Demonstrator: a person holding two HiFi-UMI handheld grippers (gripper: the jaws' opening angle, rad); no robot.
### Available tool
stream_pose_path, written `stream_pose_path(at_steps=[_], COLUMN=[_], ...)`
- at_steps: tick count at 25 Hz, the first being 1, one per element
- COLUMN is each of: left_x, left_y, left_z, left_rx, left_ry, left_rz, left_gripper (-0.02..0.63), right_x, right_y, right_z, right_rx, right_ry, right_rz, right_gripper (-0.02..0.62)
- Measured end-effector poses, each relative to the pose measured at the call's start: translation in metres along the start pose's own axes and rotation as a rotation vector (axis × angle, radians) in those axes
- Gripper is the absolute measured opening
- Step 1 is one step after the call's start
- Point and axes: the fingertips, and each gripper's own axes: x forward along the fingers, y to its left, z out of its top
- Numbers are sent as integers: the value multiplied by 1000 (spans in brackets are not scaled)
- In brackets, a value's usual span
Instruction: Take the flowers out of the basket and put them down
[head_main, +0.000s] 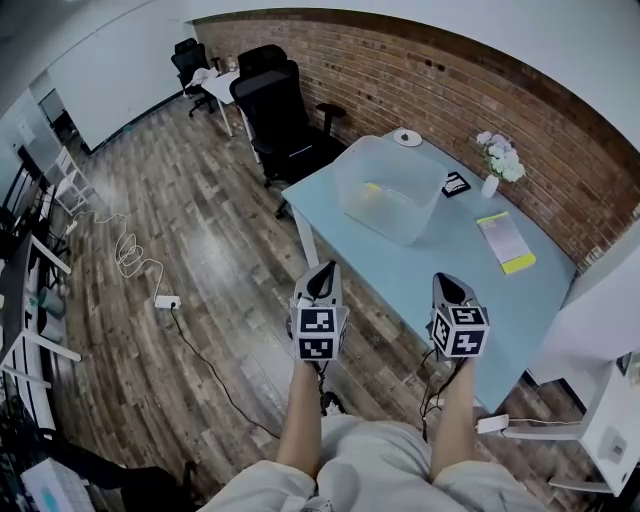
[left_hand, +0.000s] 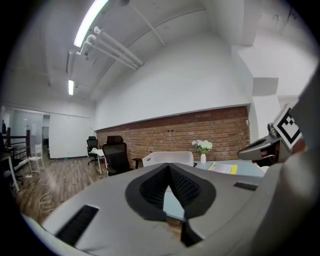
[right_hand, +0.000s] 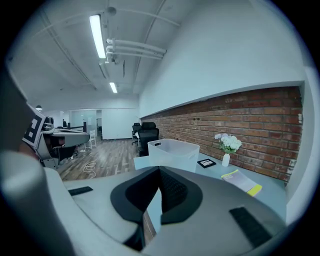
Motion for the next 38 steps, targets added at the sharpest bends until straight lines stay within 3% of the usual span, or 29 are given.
stream_pose_path(at_steps=[7,16,22,29,38], left_x=[18,21,47,101,171], left_y=[44,106,119,121,143], left_z=[-34,-52,-66,-42,-10], left_rx=[13,-20,-26,27,65], left_ry=[60,95,132,124,107], left_rz=[-55,-1,-14,-77,-74], left_gripper=[17,17,17,17,17], right_x=[49,90,118,164,222], right_y=[27,50,53,35,5], right_z=[-7,2,0,33,81], right_rx=[88,84,88,101,111], right_ry=[16,31,73,39,-14], right_rz=[-49,-27,-20,-29,-27], right_gripper=[2,2,2,2,2])
